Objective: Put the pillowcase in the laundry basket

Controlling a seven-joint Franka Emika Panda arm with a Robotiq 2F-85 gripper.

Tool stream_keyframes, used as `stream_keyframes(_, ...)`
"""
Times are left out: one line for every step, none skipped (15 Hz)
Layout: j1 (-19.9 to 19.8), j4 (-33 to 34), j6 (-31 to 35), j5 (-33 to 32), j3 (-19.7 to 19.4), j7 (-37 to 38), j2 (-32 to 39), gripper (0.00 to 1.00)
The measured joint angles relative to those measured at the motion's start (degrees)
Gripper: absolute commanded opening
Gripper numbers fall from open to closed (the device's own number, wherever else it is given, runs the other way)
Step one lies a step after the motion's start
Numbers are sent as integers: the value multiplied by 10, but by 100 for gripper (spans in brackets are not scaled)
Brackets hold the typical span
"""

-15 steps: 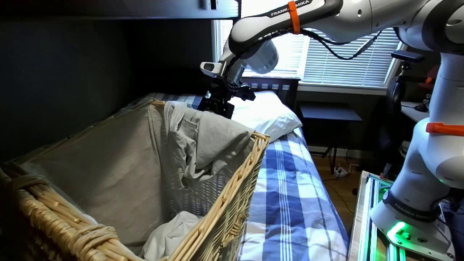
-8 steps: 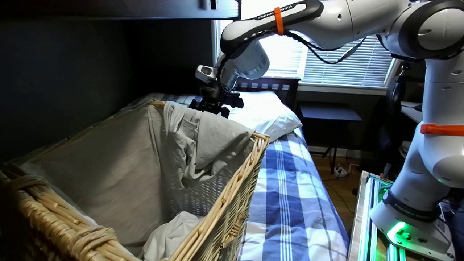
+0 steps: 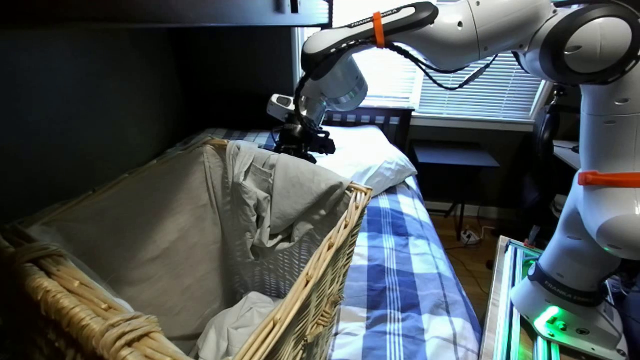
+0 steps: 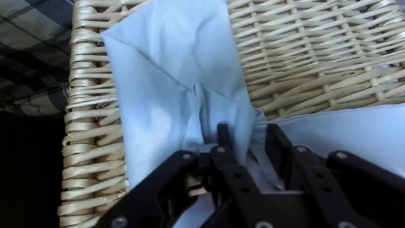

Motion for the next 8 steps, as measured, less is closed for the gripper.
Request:
stream_keyframes(-1,1,0,1,-1,6,-1,1)
stream_keyframes(-1,2,0,1,-2,15,-2,0)
stream_keyframes(-1,4,0,1,-5,29,-4,0)
stream_keyframes(0,5,3,-1,-8,46,-9,0)
stream_keyframes(0,6,4,-2,-12,69,-16,1)
stream_keyframes(-1,7,4,-2,-16,96,-26,1)
stream_keyframes(-1,7,4,-2,-19,123,-39,1)
stream_keyframes(-1,7,2,-2,-20,150,-53,1)
